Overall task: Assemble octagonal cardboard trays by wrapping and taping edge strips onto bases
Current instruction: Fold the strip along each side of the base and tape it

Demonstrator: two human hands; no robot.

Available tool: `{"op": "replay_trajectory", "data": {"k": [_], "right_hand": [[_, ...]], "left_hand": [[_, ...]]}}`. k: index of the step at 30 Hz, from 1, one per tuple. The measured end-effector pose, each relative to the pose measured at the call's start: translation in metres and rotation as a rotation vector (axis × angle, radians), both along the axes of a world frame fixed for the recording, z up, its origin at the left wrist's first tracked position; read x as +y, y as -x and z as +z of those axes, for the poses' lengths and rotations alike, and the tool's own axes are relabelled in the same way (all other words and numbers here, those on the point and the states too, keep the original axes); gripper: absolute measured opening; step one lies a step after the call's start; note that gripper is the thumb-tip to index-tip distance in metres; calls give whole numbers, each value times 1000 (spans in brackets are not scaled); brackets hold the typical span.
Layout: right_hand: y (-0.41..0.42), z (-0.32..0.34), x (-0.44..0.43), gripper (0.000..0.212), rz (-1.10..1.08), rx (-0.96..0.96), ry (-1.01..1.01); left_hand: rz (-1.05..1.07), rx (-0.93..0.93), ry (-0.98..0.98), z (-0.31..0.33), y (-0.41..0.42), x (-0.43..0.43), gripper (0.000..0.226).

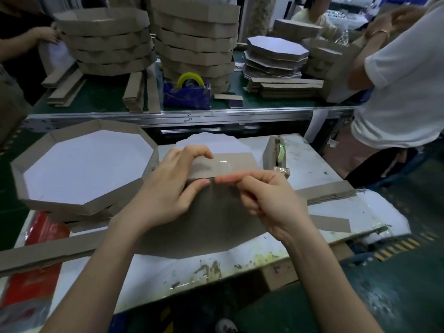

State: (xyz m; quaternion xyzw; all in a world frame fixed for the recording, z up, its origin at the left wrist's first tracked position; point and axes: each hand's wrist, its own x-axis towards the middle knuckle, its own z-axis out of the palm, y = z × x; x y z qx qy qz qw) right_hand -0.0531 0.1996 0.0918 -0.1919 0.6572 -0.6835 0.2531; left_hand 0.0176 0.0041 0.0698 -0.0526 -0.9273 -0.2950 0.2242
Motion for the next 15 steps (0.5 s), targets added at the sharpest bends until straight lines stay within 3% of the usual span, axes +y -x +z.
{"op": "replay_trajectory", "data": {"k": [7, 15], "right_hand": [[-6, -10, -1, 41, 9, -24, 19], [-8, -17, 1, 40, 14, 23, -19]], "left_hand": [[-22, -60, 211, 7, -2, 1, 48], [57, -85, 224, 8, -2, 7, 46]]}}
